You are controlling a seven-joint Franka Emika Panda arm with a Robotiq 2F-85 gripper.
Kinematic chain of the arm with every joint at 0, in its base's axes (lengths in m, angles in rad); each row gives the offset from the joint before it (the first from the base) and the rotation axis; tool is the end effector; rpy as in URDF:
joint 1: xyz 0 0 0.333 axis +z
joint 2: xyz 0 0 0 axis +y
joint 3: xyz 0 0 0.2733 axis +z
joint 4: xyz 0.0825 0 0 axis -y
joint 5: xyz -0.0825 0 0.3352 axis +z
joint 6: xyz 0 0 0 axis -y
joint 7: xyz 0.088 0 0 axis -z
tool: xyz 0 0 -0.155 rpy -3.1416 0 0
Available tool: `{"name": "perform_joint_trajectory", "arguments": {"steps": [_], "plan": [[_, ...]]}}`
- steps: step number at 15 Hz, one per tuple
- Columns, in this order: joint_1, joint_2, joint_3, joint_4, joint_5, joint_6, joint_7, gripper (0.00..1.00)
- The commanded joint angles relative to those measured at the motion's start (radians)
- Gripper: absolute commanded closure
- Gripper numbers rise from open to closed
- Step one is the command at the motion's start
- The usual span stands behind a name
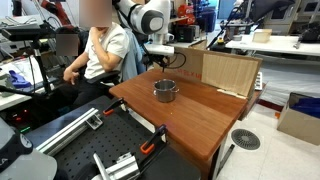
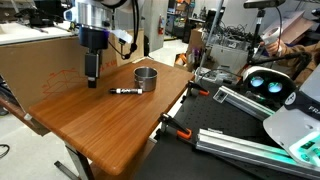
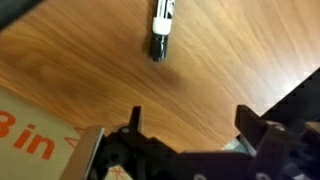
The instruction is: Remove the marker from the silver pot.
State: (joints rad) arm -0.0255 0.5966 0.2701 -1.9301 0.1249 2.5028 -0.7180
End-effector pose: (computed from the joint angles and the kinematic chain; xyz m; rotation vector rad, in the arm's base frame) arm 0.5527 0.1442 0.1419 -2.6799 -1.1605 -0.0639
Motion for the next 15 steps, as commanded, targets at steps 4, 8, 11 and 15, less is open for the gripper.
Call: {"name": "perform_joint_trajectory", "arguments": {"steps": [4,8,11,15], "plan": [[0.045,-0.174,-0.008,-0.065,-0.076,0.023,0.064,0.00],[0.046,-0.196,0.004,-0.048,-0.063,-0.013,0.039,0.00],[0.049,-0.219,0.002,-0.072,-0.065,-0.024,0.037,0.00],[0.048,-0.219,0.001,-0.075,-0.066,-0.024,0.036,0.00]]}}
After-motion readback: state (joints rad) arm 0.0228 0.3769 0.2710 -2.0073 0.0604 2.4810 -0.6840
